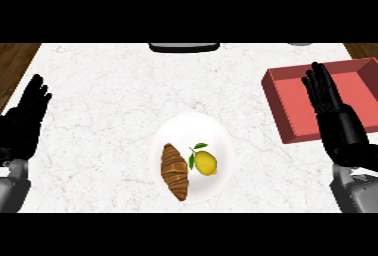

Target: Pick the lemon from the plate and place it in the cardboard box

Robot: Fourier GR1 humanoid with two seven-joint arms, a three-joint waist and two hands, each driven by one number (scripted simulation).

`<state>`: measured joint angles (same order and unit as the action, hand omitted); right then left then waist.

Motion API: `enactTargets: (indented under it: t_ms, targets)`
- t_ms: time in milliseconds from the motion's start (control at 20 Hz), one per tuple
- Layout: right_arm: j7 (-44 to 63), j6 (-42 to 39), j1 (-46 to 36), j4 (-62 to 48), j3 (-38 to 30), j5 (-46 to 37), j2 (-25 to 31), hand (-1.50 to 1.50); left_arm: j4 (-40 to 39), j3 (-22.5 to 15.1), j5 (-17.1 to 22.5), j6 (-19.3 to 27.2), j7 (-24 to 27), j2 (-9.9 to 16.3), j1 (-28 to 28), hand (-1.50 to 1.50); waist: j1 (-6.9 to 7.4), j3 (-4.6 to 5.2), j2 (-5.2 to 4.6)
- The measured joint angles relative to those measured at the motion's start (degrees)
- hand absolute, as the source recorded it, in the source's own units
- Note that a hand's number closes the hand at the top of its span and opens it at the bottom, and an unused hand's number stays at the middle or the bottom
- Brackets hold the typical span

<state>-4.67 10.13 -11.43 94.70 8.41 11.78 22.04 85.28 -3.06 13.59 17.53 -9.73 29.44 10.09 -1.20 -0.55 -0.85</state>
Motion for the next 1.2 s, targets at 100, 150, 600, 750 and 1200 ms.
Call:
enactTargets:
  t_ms: [100, 150, 600, 750, 1200]
  targets:
    - [-0.72, 0.14, 0.45, 1.29, 1.94, -2.85, -0.17, 1.50, -0.28, -0.76, -0.94, 0.42, 0.40, -1.35, -0.63, 0.00, 0.42, 0.20, 0.35]
    - [-1.13, 0.33, 0.24, 2.25, 3.98, -5.35, -0.04, 1.50, -0.89, -0.89, -1.12, 0.50, 1.03, -1.86, -1.09, 0.00, 0.61, 0.32, 0.48]
    - [-0.38, 9.98, -0.15, 4.30, 18.18, -38.57, 4.73, -1.50, -4.61, -3.44, -1.72, 2.05, 4.49, -8.13, -5.12, 0.00, 0.64, 0.96, 1.23]
    - [-0.09, 14.80, 2.74, 5.13, 21.49, -48.67, 4.28, -1.50, -5.68, -4.24, -2.40, 2.65, 6.23, -10.25, -6.07, 0.00, 0.50, 0.78, 1.15]
    - [24.15, -0.76, 5.12, 18.78, 29.68, -72.28, 2.65, -1.50, -8.80, -3.18, -2.69, 1.77, 8.39, -11.38, -5.74, 0.00, 0.24, 0.73, 1.21]
